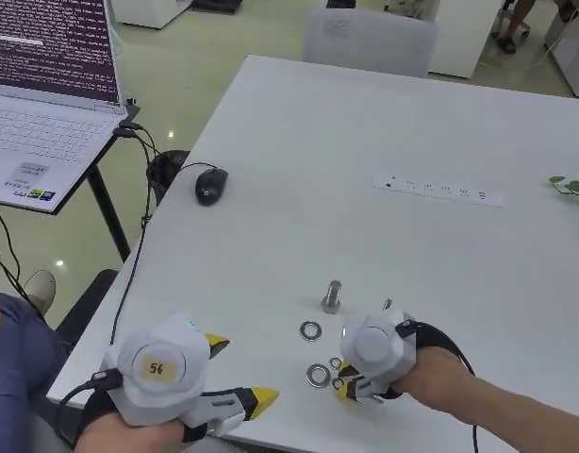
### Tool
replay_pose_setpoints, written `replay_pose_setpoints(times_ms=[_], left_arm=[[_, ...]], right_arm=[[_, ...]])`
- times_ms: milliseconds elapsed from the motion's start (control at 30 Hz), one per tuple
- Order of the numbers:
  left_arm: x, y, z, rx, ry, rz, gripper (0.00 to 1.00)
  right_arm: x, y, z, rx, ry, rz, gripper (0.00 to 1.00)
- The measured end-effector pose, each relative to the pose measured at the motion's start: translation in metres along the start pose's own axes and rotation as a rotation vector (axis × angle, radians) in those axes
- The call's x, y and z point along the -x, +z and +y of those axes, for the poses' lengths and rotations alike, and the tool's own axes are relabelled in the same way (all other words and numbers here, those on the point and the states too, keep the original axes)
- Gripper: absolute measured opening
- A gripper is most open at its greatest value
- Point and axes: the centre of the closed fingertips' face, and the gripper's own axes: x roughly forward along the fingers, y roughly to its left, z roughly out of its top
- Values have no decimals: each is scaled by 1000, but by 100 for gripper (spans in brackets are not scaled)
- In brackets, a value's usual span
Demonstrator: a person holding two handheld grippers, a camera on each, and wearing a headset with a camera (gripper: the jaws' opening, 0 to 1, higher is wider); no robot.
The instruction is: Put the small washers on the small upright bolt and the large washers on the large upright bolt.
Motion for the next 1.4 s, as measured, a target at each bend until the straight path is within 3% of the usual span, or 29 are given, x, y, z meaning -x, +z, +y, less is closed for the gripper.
replay_pose_setpoints(times_ms=[300, 733, 1100, 1400], left_arm=[[-5, 3, -6, -5, -13, -1, 56], [-1, 1, 0, 3, 1, -4, 56], [-1, 0, -4, 1, -5, 0, 56], [0, 3, -2, -4, -5, -3, 56]], right_arm=[[0, 0, -4, -24, -5, -12, 15], [-1, 3, -4, -17, -16, -12, 17], [-1, 2, -2, 26, -8, 6, 15], [0, 1, -3, -59, -35, -30, 14]])
